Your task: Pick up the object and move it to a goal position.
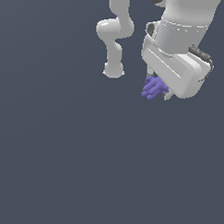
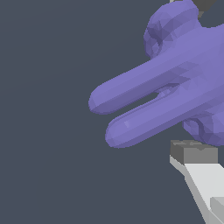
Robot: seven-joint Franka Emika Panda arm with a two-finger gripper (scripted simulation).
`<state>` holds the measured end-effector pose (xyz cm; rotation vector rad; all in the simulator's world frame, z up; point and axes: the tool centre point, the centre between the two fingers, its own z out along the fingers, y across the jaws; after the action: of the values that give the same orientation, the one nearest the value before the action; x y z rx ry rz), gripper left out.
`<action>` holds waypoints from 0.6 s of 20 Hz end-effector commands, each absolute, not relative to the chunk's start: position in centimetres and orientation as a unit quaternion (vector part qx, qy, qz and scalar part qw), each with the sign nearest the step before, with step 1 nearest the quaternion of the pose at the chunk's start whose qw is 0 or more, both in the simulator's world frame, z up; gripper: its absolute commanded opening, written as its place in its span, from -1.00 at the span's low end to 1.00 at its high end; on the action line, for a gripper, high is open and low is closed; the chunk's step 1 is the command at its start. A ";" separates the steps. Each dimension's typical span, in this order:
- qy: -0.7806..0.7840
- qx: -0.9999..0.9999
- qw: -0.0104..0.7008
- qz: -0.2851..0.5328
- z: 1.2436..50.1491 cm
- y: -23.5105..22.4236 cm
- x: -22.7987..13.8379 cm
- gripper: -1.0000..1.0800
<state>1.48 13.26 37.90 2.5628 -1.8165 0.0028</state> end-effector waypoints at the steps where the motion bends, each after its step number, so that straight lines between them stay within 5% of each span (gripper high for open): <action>1: -0.578 0.816 0.001 0.001 40.4 14.4 1.1 -1.00; 12: -0.577 0.817 0.000 0.000 47.0 17.5 0.6 -1.00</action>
<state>0.61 17.24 46.36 2.5658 -1.8137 0.0015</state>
